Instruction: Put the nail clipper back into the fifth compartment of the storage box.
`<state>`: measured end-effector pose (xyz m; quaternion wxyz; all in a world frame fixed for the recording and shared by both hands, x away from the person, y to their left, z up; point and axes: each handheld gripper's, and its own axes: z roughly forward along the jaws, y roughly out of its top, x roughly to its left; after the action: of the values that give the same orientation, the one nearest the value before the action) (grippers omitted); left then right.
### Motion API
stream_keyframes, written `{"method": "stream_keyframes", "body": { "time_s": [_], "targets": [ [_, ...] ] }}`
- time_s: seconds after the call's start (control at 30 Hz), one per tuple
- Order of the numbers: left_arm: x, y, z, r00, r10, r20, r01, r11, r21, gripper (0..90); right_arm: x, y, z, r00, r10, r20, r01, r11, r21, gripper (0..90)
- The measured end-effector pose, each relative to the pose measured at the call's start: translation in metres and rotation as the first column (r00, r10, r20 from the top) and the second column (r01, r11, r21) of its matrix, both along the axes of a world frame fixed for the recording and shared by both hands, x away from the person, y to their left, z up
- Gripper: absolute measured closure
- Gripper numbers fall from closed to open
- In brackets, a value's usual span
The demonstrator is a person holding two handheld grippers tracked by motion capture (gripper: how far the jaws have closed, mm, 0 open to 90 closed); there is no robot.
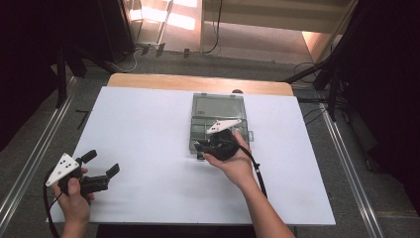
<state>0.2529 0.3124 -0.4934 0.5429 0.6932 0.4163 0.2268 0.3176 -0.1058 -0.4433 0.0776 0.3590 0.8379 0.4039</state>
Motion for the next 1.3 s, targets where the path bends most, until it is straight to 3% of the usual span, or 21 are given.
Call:
{"method": "stream_keyframes", "body": {
  "time_s": [0.83, 1.3],
  "targets": [
    [0.001, 0.0, 0.0, 0.9999, -0.01, -0.004, 0.01, 0.9999, -0.006, 0.0, 0.036, 0.014, -0.006, 0.9969, -0.079, -0.005, 0.079, 0.9968, 0.011, 79.2],
    [0.001, 0.0, 0.0, 0.9999, -0.011, -0.005, 0.011, 0.9999, -0.006, 0.0, 0.044, 0.02, -0.02, 0.9851, -0.172, -0.009, 0.172, 0.9846, 0.032, 79.1]
  ]
}}
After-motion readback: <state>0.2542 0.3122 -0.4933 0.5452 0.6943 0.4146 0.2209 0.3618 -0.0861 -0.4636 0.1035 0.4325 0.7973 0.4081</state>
